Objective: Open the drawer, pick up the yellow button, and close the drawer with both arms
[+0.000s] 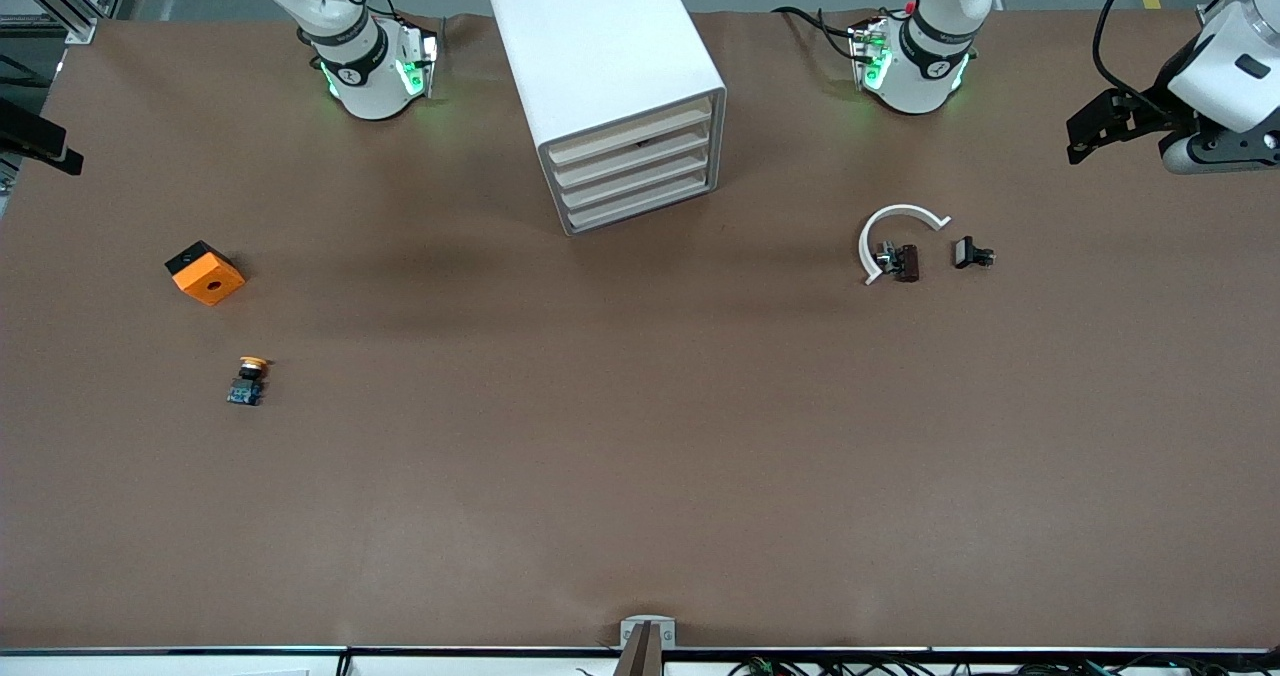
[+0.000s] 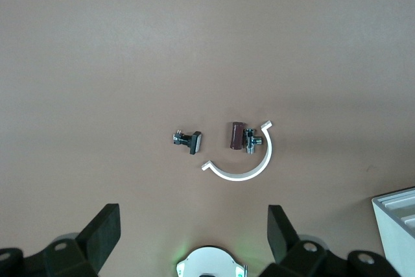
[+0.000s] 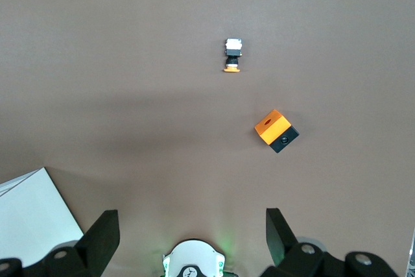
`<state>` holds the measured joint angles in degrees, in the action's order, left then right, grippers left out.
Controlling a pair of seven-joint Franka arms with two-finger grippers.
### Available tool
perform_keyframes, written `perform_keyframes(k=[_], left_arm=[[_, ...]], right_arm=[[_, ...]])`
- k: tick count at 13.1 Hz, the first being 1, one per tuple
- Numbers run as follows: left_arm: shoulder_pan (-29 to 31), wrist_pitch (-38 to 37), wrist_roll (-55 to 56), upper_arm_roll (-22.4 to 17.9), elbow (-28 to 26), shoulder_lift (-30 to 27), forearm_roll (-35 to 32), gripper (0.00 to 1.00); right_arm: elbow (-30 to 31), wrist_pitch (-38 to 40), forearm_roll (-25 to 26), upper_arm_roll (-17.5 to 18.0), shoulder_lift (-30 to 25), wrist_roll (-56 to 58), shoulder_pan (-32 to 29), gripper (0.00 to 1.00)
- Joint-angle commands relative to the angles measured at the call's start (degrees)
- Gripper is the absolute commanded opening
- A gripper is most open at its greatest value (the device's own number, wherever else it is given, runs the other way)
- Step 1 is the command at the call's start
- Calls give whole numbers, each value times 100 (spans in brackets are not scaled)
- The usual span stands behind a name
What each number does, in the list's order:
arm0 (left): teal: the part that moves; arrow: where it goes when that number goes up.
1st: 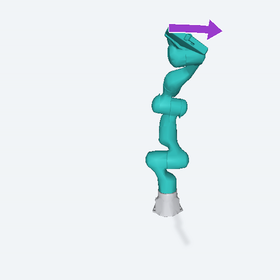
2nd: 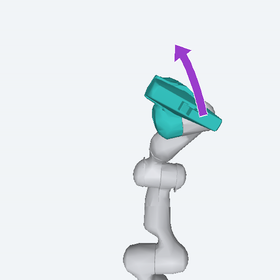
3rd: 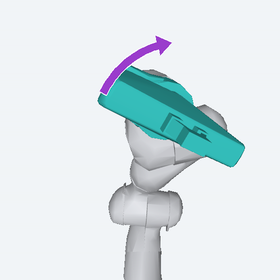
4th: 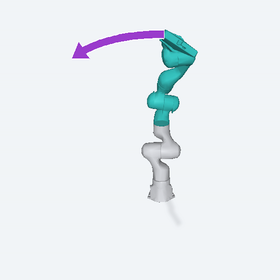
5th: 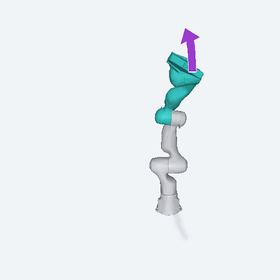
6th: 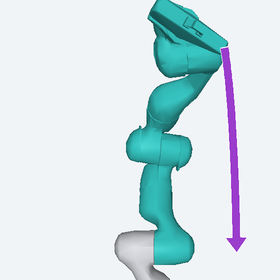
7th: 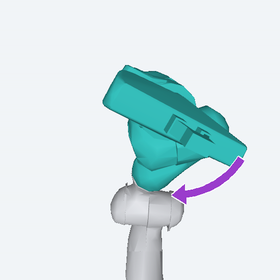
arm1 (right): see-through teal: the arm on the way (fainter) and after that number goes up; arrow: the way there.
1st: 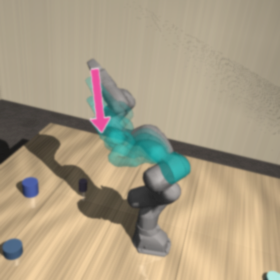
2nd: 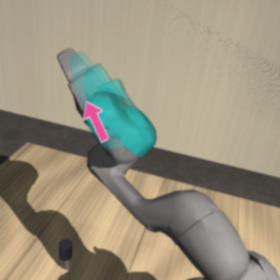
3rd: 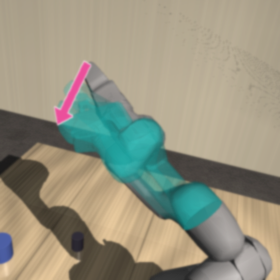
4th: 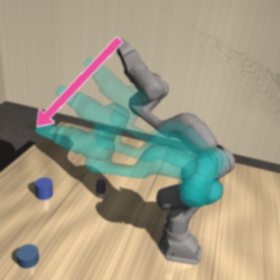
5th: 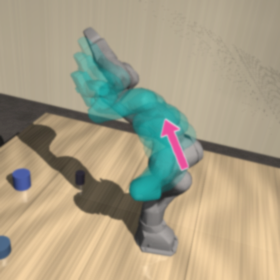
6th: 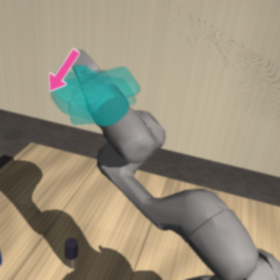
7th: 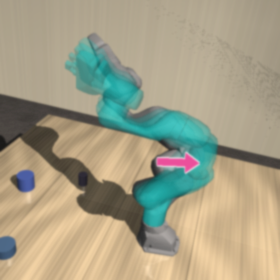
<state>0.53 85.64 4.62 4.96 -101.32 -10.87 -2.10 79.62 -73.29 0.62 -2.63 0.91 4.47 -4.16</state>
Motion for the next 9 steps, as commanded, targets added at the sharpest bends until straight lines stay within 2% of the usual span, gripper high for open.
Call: perform_keyframes(k=[1, 9], left_arm=[[35, 93, 13, 5, -168, -161, 87, 100], [26, 216, 39, 5, -160, -144, 96, 100]], right_arm=[[1317, -624, -9, -1, -1038, 54, -15, 100], [1258, -519, -114, -27, -1304, 46, -6, 100]])
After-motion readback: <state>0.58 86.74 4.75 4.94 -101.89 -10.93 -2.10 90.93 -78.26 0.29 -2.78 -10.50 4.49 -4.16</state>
